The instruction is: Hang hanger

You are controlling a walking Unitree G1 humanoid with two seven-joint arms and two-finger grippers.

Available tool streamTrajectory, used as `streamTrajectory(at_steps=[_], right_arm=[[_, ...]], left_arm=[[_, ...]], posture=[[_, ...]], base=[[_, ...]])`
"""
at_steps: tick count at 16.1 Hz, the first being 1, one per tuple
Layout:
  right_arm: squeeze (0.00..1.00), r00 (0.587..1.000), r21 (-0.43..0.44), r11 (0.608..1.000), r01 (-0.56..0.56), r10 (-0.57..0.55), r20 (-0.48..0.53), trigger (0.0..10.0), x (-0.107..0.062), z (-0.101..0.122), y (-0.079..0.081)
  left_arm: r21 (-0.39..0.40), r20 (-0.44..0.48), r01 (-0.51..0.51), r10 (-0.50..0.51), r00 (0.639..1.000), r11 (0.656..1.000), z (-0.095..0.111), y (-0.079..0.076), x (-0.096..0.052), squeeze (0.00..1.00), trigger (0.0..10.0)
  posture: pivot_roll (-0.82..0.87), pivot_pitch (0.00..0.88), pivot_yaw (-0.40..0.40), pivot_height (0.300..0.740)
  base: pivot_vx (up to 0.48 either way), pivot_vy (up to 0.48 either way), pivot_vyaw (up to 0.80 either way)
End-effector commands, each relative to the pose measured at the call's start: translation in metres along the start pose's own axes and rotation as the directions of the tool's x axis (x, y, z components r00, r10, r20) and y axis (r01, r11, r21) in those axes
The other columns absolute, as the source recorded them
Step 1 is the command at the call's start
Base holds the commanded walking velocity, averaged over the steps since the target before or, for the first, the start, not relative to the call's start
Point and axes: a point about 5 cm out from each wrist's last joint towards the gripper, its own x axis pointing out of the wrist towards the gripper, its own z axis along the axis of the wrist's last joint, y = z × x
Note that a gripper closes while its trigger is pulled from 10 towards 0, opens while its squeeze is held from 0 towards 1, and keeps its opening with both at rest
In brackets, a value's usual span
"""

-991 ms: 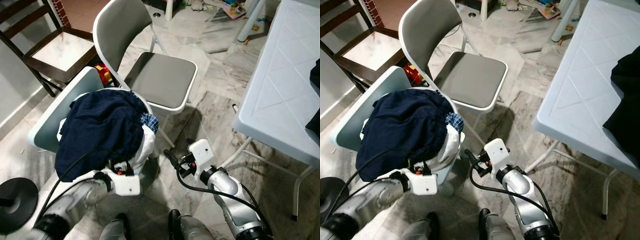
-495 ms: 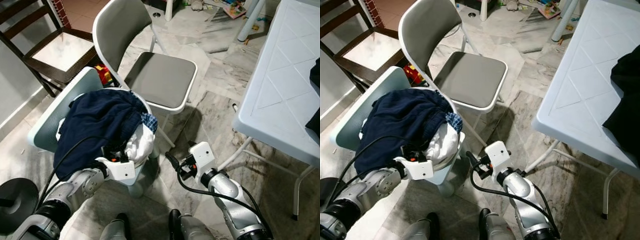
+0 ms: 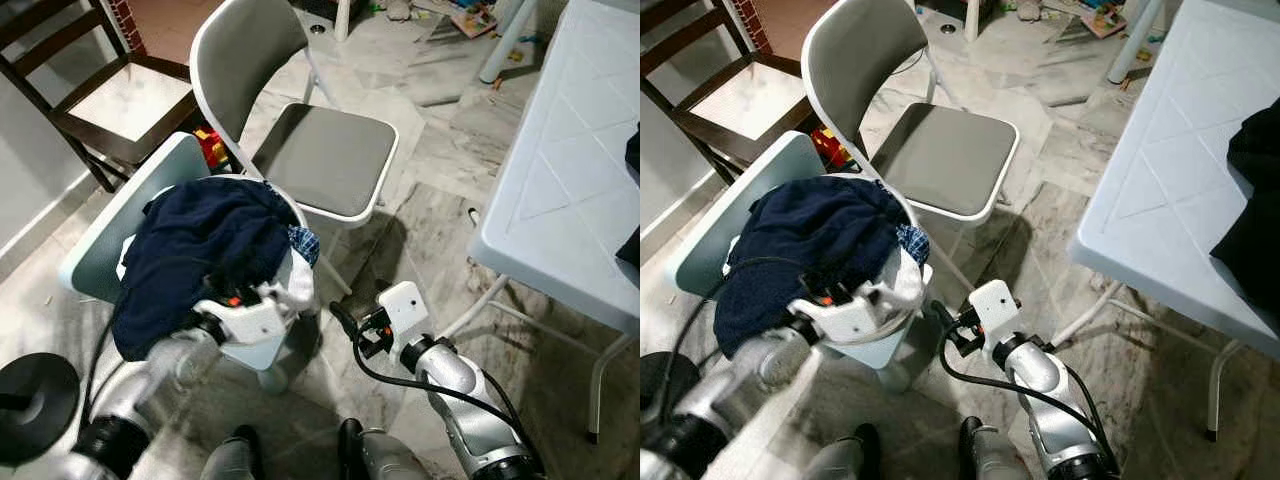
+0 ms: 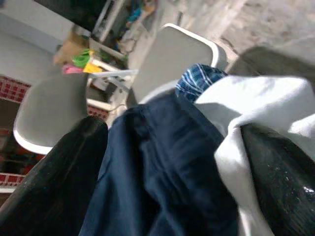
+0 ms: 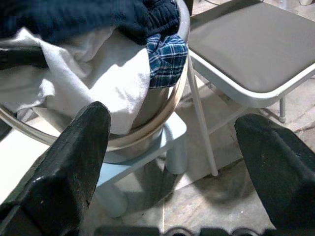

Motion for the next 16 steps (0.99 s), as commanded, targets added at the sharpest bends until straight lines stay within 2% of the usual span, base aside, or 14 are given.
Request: streamTrajectory(at_steps=[1, 2, 3, 4, 5, 6, 10, 12, 13, 16], right_arm=[[0.0, 1.0, 0.007, 1.0, -0.006, 0.006, -0.021, 10.0, -0.002, -0.005, 0.002], [0.0, 1.0, 0.007, 1.0, -0.007, 0.007, -0.028, 10.0, -0.003, -0.008, 0.002], [0.0, 1.0, 0.007, 1.0, -0.007, 0.007, -0.029, 10.0, -0.002, -0.008, 0.002], [0.0, 1.0, 0.008, 1.0, -0.012, 0.012, -0.029, 10.0, -0.002, -0.008, 0.004], [0.0, 0.999, 0.007, 1.0, -0.014, 0.014, -0.029, 10.0, -0.001, -0.008, 0.004], [0.0, 0.999, 0.006, 1.0, -0.016, 0.016, -0.028, 10.0, -0.001, -0.007, 0.004], [0.0, 0.999, 0.004, 1.0, -0.015, 0.015, -0.034, 10.0, -0.002, -0.009, 0.004], [0.0, 0.999, 0.005, 1.0, -0.015, 0.015, -0.037, 10.0, -0.003, -0.009, 0.005], [0.0, 0.999, 0.005, 1.0, -0.015, 0.015, -0.039, 10.0, -0.003, -0.01, 0.005], [0.0, 0.999, 0.004, 1.0, -0.01, 0.011, -0.044, 10.0, -0.004, -0.011, 0.004]], left_arm=[[0.01, -0.014, -0.011, 0.011, 1.0, 1.0, -0.001, -0.004, -0.005, 1.0, 10.0], [0.022, -0.007, 0.024, -0.024, 1.0, 0.999, 0.003, -0.012, -0.008, 1.0, 10.0], [0.024, -0.008, 0.028, -0.028, 1.0, 0.999, 0.004, -0.013, -0.009, 1.0, 10.0], [0.034, 0.017, 0.067, -0.068, 0.998, 0.997, 0.01, -0.022, -0.012, 0.65, 10.0], [0.037, 0.024, 0.088, -0.089, 0.996, 0.995, 0.014, -0.026, -0.014, 0.0, 10.0], [0.048, 0.02, 0.141, -0.142, 0.99, 0.989, 0.017, -0.034, -0.015, 0.0, 10.0], [0.035, -0.046, 0.273, -0.272, 0.961, 0.961, 0.012, -0.052, -0.019, 0.0, 10.0], [0.06, -0.073, 0.301, -0.296, 0.952, 0.952, 0.008, -0.054, -0.022, 0.0, 10.0], [0.075, -0.082, 0.305, -0.299, 0.951, 0.949, 0.004, -0.053, -0.023, 0.0, 10.0], [0.119, -0.118, 0.249, -0.236, 0.965, 0.961, -0.007, -0.032, -0.016, 0.0, 10.0]], posture=[[0.0, 0.277, -0.009, 0.74], [0.0, 0.279, -0.01, 0.74], [0.0, 0.279, -0.01, 0.74], [0.01, 0.278, -0.01, 0.74], [0.01, 0.278, -0.01, 0.74], [0.01, 0.279, -0.01, 0.74], [0.0, 0.281, -0.006, 0.74], [0.0, 0.282, -0.006, 0.74], [0.0, 0.284, -0.006, 0.74], [0.0, 0.283, -0.006, 0.74]], base=[[0.0, 0.0, 0.0], [0.0, 0.0, 0.0], [0.0, 0.0, 0.0], [0.0, 0.0, 0.0], [0.0, 0.0, 0.0], [0.0, 0.0, 0.0], [0.0, 0.0, 0.0], [0.0, 0.0, 0.0], [0.0, 0.0, 0.0], [0.0, 0.0, 0.0]])
